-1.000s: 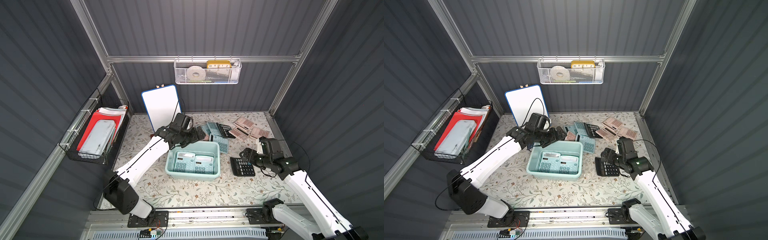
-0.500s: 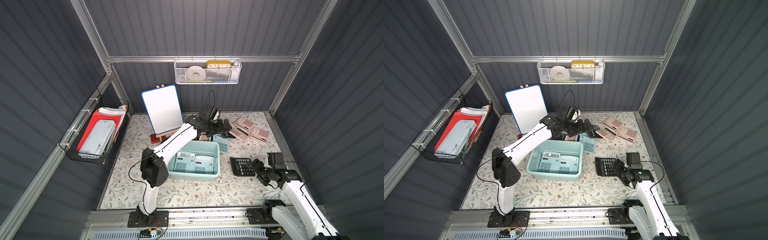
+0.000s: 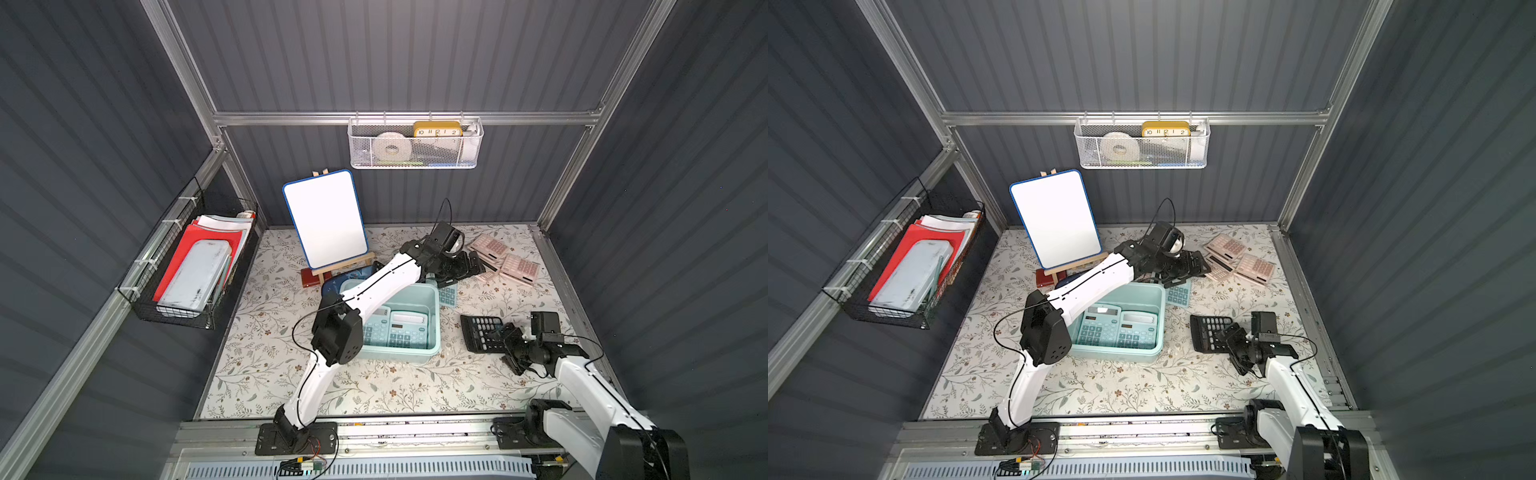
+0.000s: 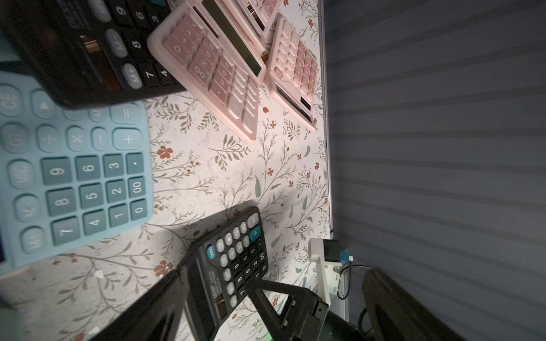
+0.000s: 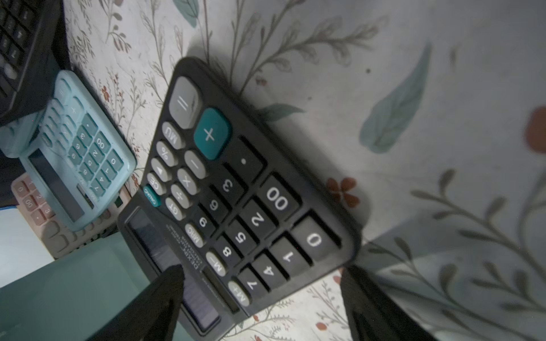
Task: Put the calculator in the storage box
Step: Pick up the calculator at the center of the board.
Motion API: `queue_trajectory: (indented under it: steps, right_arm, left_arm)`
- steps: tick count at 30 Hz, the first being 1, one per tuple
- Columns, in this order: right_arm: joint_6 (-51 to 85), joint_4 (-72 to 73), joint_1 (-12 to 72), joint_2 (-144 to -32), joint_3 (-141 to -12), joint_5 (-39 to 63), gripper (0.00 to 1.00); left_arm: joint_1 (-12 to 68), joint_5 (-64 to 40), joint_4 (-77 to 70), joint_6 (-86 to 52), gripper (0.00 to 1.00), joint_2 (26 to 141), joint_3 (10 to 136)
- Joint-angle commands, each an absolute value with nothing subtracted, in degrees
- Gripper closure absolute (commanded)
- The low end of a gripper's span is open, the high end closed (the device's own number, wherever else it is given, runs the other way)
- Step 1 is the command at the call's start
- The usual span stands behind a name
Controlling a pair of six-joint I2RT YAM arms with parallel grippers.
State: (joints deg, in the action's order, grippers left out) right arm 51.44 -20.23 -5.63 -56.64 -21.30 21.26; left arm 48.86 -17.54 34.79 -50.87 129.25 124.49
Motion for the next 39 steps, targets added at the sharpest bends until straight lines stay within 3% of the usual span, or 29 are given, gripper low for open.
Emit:
queue_trajectory:
  steps: [1, 10, 17, 29, 39]
  right_arm:
    - [52.2, -13.68, -7.12, -59.23, -20.57, 22.27, 0.14]
    - [52.34, -6.29, -10.15, -65.1, -20.89, 27.14, 0.19]
    - [52.29, -6.27, -12.28, -63.5, -20.34, 27.66, 0.2]
    - [51.75, -7.27, -14.28, -61.44, -20.65, 28.56, 0.22]
    - [51.49, -7.29, -14.81, -61.8, -21.34, 29.47, 0.22]
  left_arm:
    - [49.29, -16.62, 33.62, -54.66, 0.06, 131.68, 122.91]
    - [50.86, -13.11, 34.32, -56.84, 0.12, 135.37, 122.07]
    - [52.16, -11.02, 33.99, -59.56, 0.16, 135.05, 118.94]
    - [53.78, -7.3, 39.41, -66.61, 0.15, 132.02, 115.87]
    - [54.57, -9.92, 39.04, -72.01, 0.16, 135.13, 115.5]
